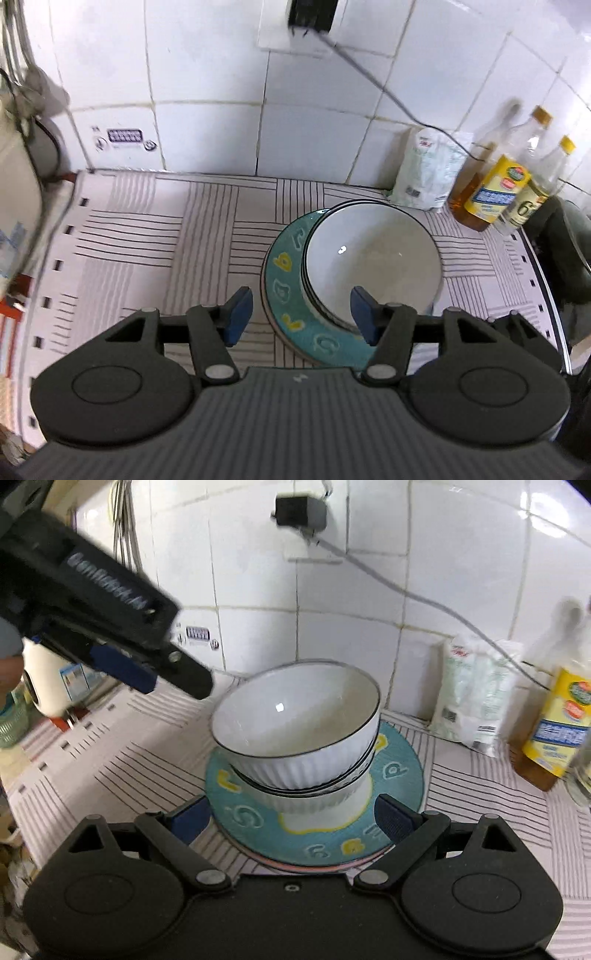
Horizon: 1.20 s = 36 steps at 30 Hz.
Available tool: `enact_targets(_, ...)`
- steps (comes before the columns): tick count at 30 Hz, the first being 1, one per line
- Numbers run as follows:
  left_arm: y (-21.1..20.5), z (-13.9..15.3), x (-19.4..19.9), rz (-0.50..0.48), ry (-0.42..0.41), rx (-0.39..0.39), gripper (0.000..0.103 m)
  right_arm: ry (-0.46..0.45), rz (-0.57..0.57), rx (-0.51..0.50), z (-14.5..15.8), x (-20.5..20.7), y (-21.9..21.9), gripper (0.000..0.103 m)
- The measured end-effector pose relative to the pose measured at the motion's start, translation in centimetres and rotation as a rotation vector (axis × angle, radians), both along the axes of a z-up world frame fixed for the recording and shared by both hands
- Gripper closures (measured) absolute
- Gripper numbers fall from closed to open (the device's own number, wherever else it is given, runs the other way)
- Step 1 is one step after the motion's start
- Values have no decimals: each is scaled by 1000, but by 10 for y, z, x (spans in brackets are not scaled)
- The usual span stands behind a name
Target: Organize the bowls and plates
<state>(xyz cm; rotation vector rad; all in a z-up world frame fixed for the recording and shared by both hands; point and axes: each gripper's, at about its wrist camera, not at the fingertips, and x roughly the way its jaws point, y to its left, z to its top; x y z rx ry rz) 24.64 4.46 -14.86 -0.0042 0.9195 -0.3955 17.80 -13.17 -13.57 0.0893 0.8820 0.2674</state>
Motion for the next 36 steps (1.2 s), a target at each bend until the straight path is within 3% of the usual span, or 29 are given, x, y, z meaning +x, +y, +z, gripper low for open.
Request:
enact_targets(13, 24, 51, -82, -2, -58, 43, 31, 14, -73, -19, 74, -54, -8, 6)
enact_targets(21, 27, 84, -131, -7, -159, 128, 7, 36, -185, -90, 120, -81, -3, 2)
enact_targets(27, 30, 94, -157, -9, -156, 136, 4, 6, -177, -188, 147, -104, 0, 2)
enact_targets(33, 34, 98, -173, 14, -138, 138, 4, 17, -234, -132, 159, -117, -17, 2)
enact_targets(36, 37, 99, -177, 37, -138, 159, 4, -54, -231, -113, 174, -130, -22, 2)
